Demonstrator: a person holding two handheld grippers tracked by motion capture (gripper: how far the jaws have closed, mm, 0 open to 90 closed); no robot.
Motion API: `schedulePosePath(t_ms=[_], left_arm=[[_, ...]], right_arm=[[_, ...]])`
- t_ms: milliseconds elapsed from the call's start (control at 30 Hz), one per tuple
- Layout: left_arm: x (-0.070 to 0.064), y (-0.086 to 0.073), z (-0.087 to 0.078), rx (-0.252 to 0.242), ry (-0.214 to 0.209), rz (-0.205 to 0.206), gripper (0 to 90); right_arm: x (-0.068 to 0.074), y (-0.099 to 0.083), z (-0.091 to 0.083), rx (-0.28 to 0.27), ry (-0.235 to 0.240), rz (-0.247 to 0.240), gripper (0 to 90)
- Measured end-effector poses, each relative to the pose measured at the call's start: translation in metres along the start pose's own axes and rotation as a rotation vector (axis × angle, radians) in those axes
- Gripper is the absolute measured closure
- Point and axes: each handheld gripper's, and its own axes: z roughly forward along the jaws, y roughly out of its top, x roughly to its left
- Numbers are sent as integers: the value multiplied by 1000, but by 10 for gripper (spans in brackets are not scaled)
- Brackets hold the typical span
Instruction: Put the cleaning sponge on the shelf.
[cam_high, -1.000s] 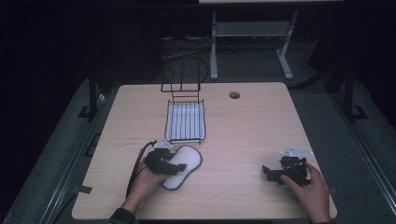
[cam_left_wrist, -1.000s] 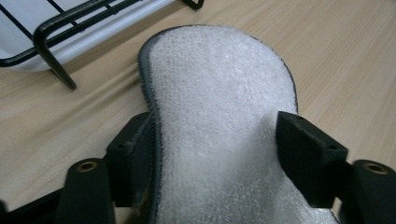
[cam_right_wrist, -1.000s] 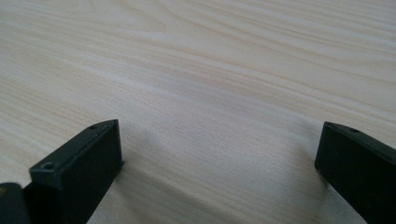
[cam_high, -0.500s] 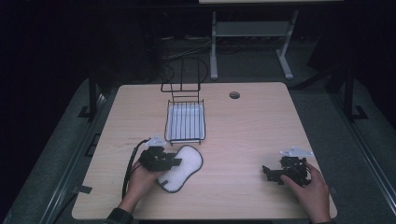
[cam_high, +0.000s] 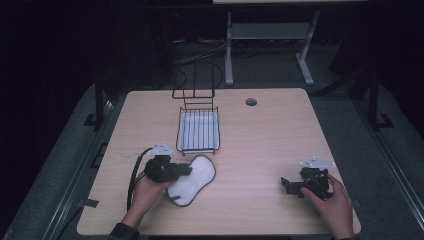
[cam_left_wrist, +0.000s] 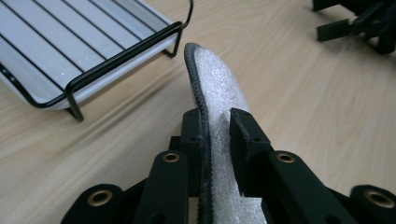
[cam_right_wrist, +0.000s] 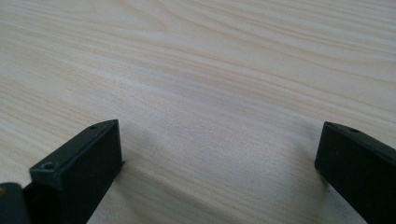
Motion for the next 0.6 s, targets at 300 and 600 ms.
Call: schedulePosePath(t_ms=[300,600], left_arm=[[-6,5,-8,-11,-27,22,813],[-6,6,-13,-11,-21,35,818]], right_arm=[[0,0,0,0,0,0,2],[0,0,0,0,0,0,2]])
